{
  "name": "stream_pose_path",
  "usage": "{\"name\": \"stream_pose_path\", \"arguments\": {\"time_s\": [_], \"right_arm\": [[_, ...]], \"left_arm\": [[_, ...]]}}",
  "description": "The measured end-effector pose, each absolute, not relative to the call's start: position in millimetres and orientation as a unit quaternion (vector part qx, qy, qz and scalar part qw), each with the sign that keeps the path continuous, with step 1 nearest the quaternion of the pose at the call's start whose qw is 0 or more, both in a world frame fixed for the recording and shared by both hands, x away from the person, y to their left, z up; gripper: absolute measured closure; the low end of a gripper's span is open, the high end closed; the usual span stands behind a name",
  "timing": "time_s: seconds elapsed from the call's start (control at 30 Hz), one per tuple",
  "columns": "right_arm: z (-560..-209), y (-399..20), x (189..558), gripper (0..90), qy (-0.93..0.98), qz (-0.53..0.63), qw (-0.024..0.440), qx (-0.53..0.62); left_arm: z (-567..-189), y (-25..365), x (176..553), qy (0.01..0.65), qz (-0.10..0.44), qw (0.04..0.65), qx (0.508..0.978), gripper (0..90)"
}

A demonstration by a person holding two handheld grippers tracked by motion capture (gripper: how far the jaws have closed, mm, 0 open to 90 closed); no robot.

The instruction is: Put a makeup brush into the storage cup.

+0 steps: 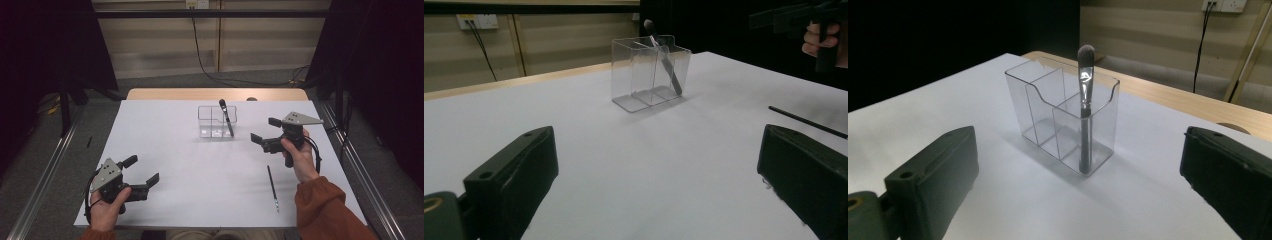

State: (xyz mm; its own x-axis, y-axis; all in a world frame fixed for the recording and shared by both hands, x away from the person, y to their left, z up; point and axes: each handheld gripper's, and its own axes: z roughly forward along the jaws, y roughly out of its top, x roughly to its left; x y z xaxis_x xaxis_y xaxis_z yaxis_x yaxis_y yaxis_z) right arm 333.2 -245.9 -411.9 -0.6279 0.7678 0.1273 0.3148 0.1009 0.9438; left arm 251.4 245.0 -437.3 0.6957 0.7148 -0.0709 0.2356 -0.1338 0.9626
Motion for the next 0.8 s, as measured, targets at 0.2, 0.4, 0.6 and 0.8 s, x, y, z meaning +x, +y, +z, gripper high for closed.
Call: {"name": "stream_pose_path", "arguments": {"time_s": [0.2,0.4,0.6,0.8], "right_arm": [[-419.4,-252.2,319.4,2.2,0.711,0.551,0.209,0.385],[-424.7,-257.3,298.6,2.8,0.708,0.547,0.217,0.39],[-427.2,-263.4,283.4,3.1,0.706,0.541,0.221,0.4],[-428.5,-268.4,267.5,3.3,0.701,0.535,0.235,0.409]], "left_arm": [[-437.8,245.5,251.4,0.333,0.211,0.567,0.723,3.1],[-438.4,246.1,251.7,0.334,0.21,0.569,0.722,3.2],[-438.7,246.7,250.9,0.335,0.209,0.569,0.721,3.2],[-438.4,249.3,249.7,0.337,0.211,0.57,0.719,3.1]]}}
